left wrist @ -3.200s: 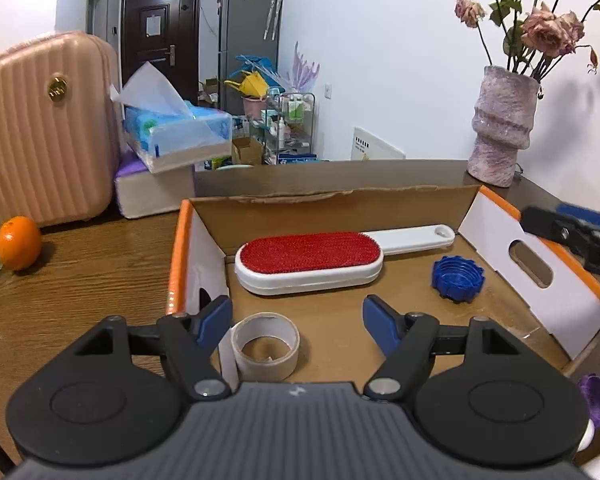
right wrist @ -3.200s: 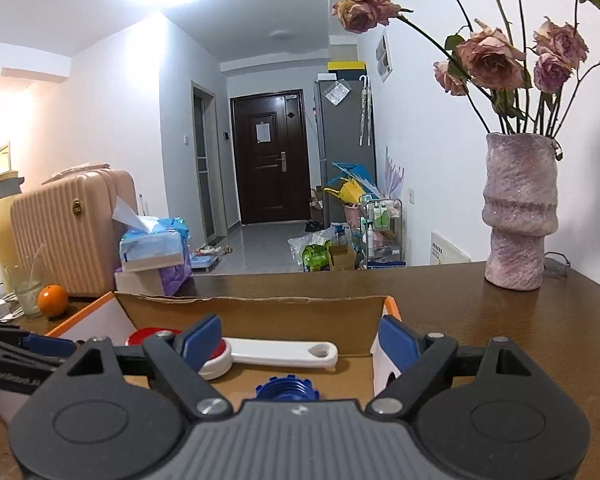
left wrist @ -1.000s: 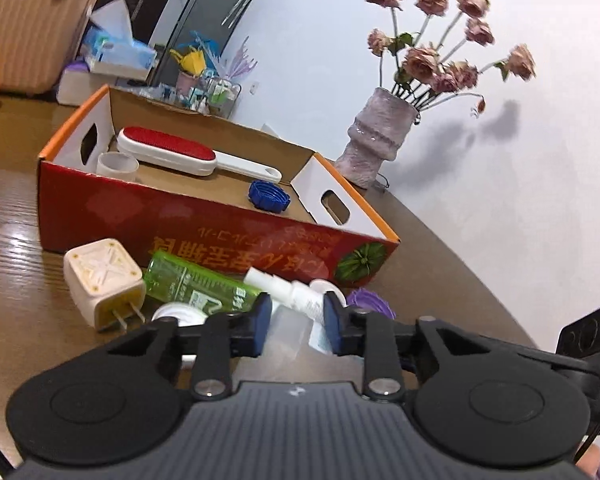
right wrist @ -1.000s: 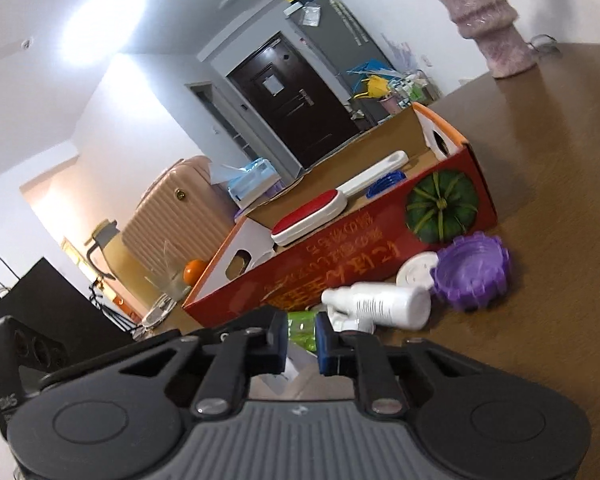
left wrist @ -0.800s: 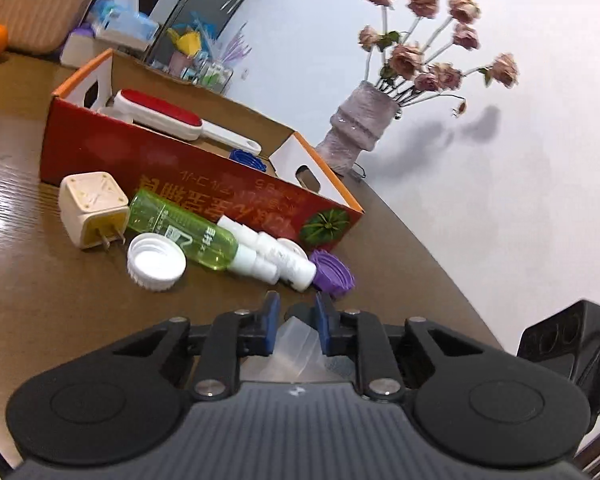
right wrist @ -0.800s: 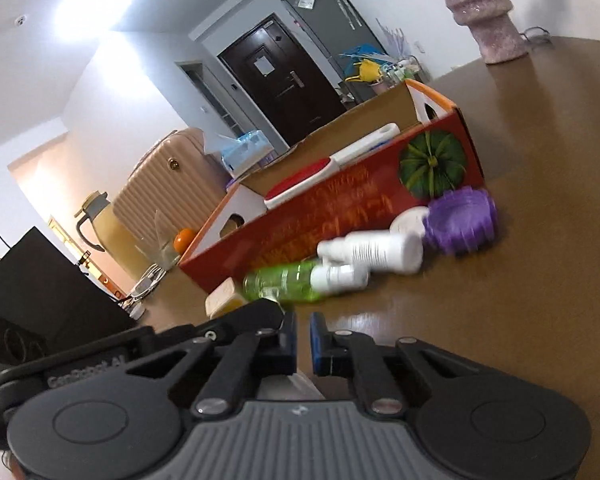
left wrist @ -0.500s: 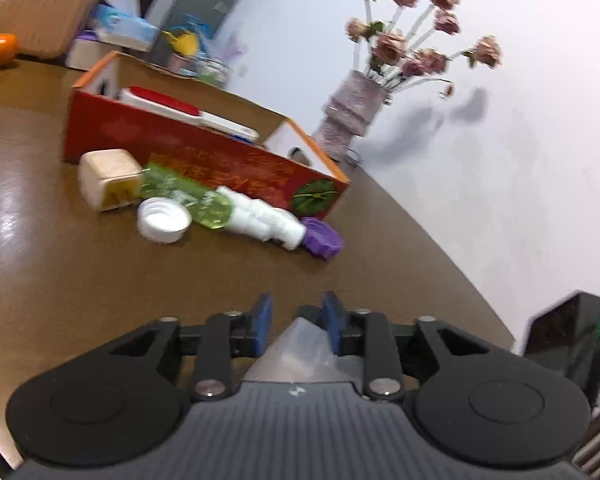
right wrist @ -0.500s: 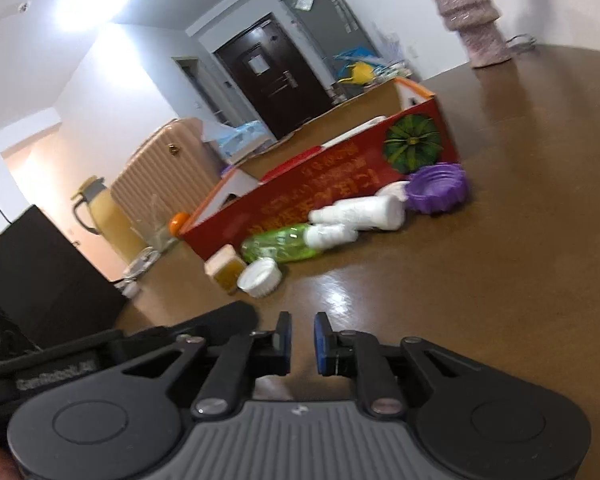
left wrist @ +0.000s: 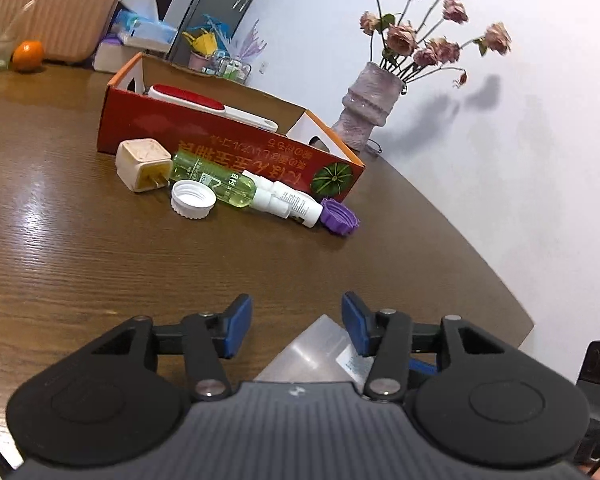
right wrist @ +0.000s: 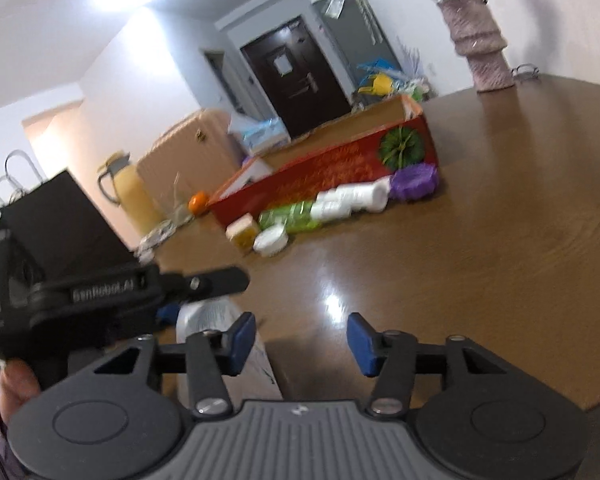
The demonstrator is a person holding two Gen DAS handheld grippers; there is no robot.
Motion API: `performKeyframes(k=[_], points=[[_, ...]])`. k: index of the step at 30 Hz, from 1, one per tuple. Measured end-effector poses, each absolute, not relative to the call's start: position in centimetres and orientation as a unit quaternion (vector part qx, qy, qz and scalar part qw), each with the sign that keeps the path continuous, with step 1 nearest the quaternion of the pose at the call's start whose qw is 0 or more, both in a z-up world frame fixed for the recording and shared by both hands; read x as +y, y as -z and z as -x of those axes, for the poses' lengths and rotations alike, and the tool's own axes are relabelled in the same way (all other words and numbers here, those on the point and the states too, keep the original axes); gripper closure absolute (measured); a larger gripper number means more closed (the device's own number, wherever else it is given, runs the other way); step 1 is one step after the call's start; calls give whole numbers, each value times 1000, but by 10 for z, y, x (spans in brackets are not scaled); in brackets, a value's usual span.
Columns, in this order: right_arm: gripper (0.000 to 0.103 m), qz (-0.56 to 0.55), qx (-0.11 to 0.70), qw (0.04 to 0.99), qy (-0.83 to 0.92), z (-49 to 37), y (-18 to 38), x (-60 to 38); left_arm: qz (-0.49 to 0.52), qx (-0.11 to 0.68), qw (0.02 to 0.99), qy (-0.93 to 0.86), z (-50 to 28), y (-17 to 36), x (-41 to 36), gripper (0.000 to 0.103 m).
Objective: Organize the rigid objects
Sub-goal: 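Grasp the white plastic bottle with the right tool and lift it, then carry the white bottle toward the box with the right tool while the left tool holds it too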
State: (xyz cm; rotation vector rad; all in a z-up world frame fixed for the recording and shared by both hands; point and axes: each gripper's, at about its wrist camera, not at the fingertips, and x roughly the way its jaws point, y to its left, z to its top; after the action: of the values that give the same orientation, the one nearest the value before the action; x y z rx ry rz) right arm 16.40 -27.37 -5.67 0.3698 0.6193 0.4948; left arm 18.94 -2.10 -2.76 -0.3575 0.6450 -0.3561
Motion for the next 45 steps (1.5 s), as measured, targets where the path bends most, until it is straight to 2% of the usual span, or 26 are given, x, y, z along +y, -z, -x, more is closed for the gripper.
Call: performKeyframes(k=[2,3,4,6,16,19,25,29,33,36,38,41,44,45], points=[[54,-193,296,902,-247,-153,59,-276,164,308,923,161,-182,26,-21,50],[53,-208,289,900,-252,-148,60,-278,164,306,926,148,-178,25,-19,44],[53,-216,285,898,-254,-144,61,-280,165,300,930,131,-174,23,-17,32],[49,-221,275,899,-262,-138,60,-283,169,286,936,116,-164,19,-13,27],[49,-162,264,887,-342,-131,49,-252,147,273,945,100,-139,11,1,28],[49,-148,249,894,-343,-146,47,-225,153,268,948,70,-136,11,17,28],[54,-41,239,924,-296,-173,40,-160,158,259,952,30,-131,15,41,28],[55,-24,238,930,-281,-184,32,-149,195,260,945,26,-135,21,57,29],[54,-62,240,930,-271,-200,25,-170,194,267,943,35,-142,21,58,36],[54,-100,267,917,-279,-230,23,-183,207,278,936,56,-149,25,54,39],[54,-116,287,898,-311,-251,26,-183,211,297,929,56,-156,33,49,45],[55,-151,320,872,-339,-273,38,-178,233,298,924,56,-158,39,51,44],[69,-177,341,856,-345,-274,48,-176,240,292,925,40,-160,39,57,44],[72,-178,339,857,-346,-269,50,-178,246,291,924,38,-162,39,60,48]])
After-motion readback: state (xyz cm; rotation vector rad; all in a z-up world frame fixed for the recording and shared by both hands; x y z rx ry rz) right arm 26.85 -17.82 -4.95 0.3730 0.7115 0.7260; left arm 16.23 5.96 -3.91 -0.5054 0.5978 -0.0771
